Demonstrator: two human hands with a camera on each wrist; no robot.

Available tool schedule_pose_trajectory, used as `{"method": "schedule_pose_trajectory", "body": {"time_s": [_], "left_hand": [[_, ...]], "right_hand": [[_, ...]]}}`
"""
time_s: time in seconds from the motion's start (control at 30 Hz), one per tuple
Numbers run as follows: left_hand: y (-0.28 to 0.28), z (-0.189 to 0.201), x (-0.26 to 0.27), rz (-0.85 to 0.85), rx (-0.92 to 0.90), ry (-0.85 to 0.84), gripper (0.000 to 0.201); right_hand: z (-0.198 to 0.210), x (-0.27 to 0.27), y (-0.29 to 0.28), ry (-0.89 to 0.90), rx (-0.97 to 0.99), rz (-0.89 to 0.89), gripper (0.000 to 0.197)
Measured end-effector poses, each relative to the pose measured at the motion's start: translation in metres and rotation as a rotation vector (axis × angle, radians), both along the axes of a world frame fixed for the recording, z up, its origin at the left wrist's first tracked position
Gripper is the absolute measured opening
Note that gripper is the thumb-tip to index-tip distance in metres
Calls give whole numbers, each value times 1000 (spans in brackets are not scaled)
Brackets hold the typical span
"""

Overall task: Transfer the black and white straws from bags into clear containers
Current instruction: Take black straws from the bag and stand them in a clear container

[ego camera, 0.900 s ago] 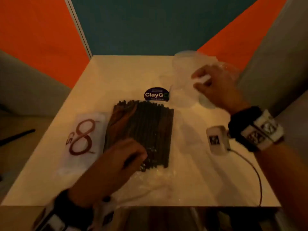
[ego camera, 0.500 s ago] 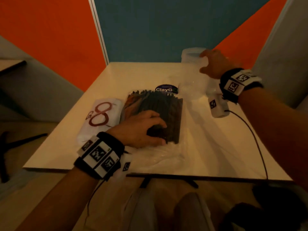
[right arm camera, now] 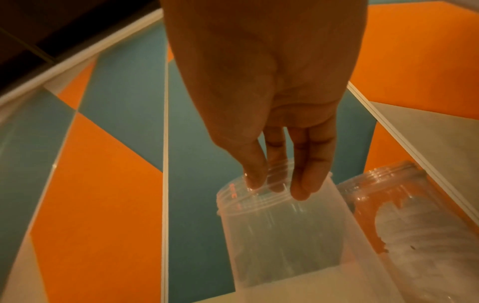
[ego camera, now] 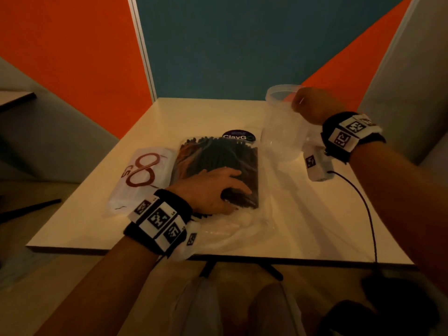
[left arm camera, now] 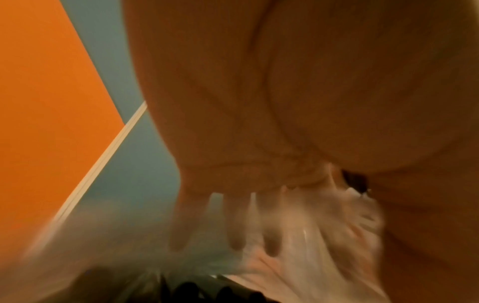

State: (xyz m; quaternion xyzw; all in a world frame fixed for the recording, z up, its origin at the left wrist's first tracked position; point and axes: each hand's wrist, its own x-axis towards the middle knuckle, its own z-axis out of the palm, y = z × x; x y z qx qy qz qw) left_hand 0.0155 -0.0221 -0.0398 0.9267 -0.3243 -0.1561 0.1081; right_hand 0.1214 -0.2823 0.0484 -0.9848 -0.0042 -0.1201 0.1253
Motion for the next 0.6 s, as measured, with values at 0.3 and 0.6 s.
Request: {"method": "schedule_pose_trajectory", "body": {"time_s": [0.3, 0.6], "left_hand": [[-18, 6, 42, 24, -7, -24, 42], [-28, 8, 96, 87, 60, 1, 47]], "right_hand": [[4, -63, -33, 46, 45, 87, 12], [9, -106, -34, 154, 71, 104, 13]]}}
